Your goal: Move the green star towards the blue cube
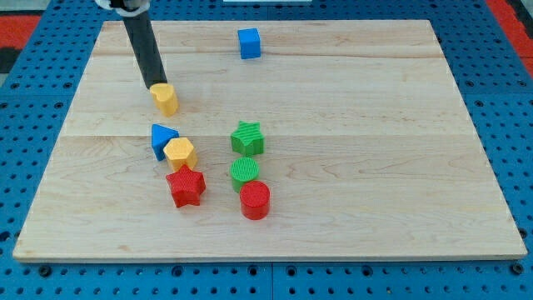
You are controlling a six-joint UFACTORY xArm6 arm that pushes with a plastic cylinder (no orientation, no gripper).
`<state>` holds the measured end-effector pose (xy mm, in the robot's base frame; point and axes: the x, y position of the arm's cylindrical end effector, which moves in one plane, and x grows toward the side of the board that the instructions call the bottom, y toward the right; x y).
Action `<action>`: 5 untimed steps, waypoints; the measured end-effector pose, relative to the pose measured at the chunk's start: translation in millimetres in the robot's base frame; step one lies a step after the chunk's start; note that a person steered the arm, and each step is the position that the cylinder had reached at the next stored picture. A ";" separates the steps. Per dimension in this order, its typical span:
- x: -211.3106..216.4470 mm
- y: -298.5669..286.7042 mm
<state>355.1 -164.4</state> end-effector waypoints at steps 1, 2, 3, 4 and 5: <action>32.1 9.9; 57.2 9.4; 52.4 30.7; 27.6 128.8; 31.9 209.4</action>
<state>387.0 45.0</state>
